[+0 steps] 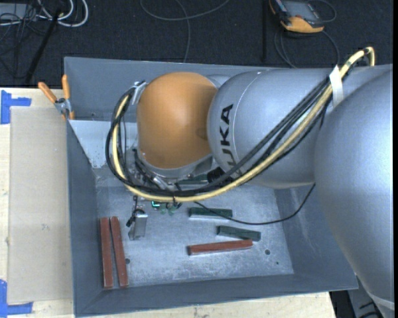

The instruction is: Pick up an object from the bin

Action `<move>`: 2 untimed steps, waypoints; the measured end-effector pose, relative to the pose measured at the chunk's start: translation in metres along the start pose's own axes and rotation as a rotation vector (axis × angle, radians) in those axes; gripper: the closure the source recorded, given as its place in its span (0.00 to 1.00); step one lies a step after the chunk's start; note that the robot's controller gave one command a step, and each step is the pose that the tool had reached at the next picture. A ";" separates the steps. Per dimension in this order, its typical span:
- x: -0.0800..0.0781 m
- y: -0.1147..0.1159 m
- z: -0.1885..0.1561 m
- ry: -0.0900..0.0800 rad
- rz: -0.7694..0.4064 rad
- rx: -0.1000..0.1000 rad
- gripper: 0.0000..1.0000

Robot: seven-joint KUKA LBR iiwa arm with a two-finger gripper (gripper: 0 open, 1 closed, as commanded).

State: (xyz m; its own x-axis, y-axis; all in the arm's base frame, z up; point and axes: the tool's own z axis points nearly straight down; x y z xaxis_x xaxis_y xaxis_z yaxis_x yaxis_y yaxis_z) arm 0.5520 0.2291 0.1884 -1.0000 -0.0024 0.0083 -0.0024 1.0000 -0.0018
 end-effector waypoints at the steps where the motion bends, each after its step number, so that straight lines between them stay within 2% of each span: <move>1: 0.051 -0.062 -0.003 -0.002 0.087 0.002 0.00; 2: 0.058 -0.109 0.047 0.000 0.041 0.003 0.00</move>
Offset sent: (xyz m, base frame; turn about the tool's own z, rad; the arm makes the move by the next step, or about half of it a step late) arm -0.0494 -0.0597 0.0047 0.0825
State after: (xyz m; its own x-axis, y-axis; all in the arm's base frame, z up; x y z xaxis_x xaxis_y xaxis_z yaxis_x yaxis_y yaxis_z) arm 0.4935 0.1196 0.1418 -0.9992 0.0389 0.0077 0.0389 0.9992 -0.0049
